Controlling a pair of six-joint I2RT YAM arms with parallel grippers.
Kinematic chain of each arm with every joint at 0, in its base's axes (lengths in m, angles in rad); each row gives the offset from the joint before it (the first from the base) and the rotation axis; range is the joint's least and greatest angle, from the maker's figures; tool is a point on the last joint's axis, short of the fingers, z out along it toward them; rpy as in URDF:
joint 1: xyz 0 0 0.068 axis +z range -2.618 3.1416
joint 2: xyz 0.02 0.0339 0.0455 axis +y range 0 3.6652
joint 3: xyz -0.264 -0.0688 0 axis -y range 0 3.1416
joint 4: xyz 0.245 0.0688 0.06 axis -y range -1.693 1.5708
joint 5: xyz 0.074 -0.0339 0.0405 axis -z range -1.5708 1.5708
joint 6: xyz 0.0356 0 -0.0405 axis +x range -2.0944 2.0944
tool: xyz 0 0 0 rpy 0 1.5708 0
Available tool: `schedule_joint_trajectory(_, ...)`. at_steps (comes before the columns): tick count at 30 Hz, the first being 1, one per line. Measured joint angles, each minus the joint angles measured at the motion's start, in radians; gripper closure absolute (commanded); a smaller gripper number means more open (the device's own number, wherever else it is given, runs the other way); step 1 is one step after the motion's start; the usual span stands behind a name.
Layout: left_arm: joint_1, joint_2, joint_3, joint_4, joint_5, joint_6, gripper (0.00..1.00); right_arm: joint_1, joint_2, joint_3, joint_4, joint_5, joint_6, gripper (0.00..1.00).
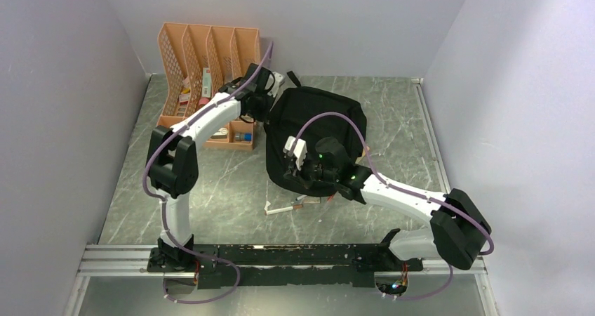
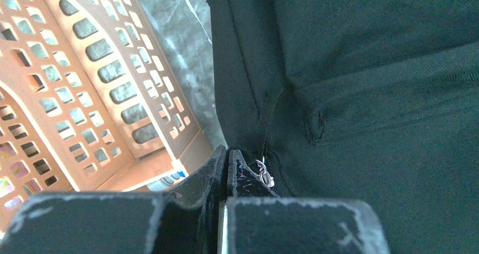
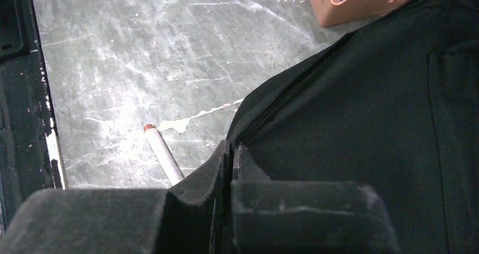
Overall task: Pack the student bag
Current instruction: Zip the student bag at the center of the board.
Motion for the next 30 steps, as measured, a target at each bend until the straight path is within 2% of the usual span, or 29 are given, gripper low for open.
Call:
schedule_joint_trajectory(9,-0.006,0.121,0.134,-0.103,0.003,0.001,0.95,0.019,0.000,-0.001,0.000,0.030,-0.034,1.00)
schedule_joint_trajectory(13,-0.006,0.131,0.143,-0.121,-0.008,0.000,0.95,0.022,0.000,-0.002,0.000,0.039,-0.039,1.00)
schedule_joint_trajectory(14,-0.006,0.130,0.143,-0.121,-0.008,0.000,0.95,0.023,0.001,-0.002,0.000,0.040,-0.038,0.95)
schedule_joint_trajectory(16,-0.006,0.121,0.125,-0.107,-0.005,0.000,0.95,0.024,0.001,-0.002,0.004,0.044,-0.028,0.93)
schedule_joint_trajectory(17,-0.005,0.107,0.100,-0.089,-0.002,0.000,0.94,0.024,0.001,-0.004,0.006,0.045,-0.021,0.86)
schedule_joint_trajectory(20,0.004,0.026,-0.023,-0.008,0.021,0.002,0.86,0.035,0.001,-0.016,0.006,0.038,0.022,0.83)
schedule_joint_trajectory(23,0.021,-0.073,-0.122,0.069,0.042,-0.001,0.75,0.053,0.001,-0.018,0.011,0.034,0.069,0.68)
schedule_joint_trajectory(30,0.044,-0.255,-0.188,0.213,0.069,-0.042,0.53,0.076,0.014,0.033,0.011,0.081,0.158,0.60)
